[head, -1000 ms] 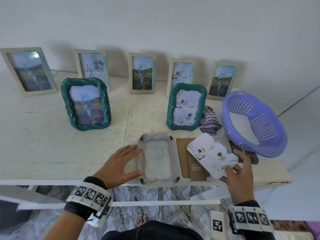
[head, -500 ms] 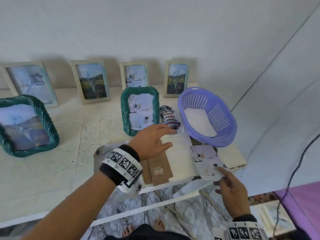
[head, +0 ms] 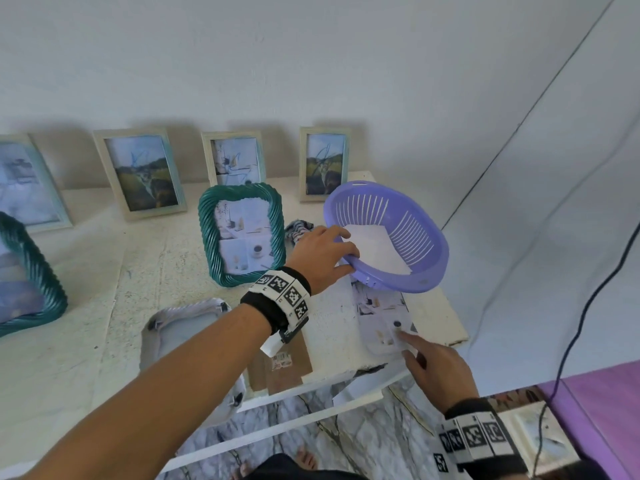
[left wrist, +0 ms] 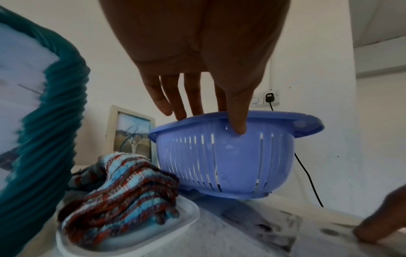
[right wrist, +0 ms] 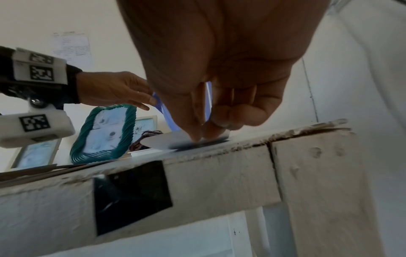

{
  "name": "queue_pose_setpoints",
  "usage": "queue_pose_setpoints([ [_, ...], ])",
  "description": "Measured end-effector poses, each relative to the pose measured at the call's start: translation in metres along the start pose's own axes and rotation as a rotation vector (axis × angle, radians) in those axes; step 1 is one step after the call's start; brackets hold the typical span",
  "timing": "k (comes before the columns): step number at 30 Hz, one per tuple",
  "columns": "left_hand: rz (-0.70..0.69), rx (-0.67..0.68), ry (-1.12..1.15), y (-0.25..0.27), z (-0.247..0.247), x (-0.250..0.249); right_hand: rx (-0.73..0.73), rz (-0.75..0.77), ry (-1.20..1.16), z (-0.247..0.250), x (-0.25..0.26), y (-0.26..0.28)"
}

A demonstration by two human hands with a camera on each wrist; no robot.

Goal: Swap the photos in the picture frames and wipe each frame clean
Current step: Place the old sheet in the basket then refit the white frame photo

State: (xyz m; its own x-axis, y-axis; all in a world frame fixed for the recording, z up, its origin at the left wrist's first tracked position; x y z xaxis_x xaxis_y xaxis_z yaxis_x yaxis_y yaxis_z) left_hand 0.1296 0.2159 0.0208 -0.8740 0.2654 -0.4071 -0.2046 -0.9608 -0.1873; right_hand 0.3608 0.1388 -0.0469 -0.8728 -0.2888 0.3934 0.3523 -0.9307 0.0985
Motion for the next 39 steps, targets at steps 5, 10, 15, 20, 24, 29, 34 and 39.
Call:
queue_pose_setpoints([
  [5, -0.003, -0.057, 0.025, -0.001, 0.006, -0.001, 0.067, 0.013, 0.072, 0.003, 0.006, -0.047],
  [10, 0.015, -0.08, 0.015, 0.003, 0.0, -0.001, 0.098, 0.016, 0.112, -0.007, 0.0, -0.065],
  [15, 0.03, -0.102, -0.005, 0.01, -0.008, -0.002, 0.083, 0.014, 0.04, -0.004, -0.011, -0.054],
  [20, 0.051, -0.106, 0.031, 0.022, -0.017, 0.003, -0.2, -0.134, -0.038, 0.074, -0.056, -0.045],
  [24, 0.038, -0.102, 0.096, 0.028, -0.018, -0.001, -0.365, -0.01, 0.123, 0.157, -0.03, -0.074],
  [29, 0.092, -0.096, 0.162, 0.03, -0.021, -0.001, -0.072, 0.299, 0.253, 0.154, 0.058, -0.155],
  [34, 0.107, -0.115, 0.192, 0.03, -0.022, -0.004, 0.349, 0.373, 0.573, 0.071, 0.097, -0.239],
  [39, 0.132, -0.103, 0.175, 0.031, -0.021, -0.006, 0.449, 0.299, 0.742, 0.025, 0.075, -0.29],
])
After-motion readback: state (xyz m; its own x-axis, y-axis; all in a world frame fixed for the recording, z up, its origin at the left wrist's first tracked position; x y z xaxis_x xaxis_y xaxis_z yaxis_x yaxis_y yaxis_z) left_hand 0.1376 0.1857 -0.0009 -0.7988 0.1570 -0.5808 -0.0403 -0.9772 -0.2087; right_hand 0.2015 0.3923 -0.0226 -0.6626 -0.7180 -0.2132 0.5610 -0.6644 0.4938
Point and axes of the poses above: each hand's wrist, its own y-axis away from the middle knuckle, its own z-axis out of the back of the hand, x = y × z, the point moved 8 cm from there along -y, towards the middle knuckle, and after that the axes turned 5 degrees about z, right-handed, at the moved point
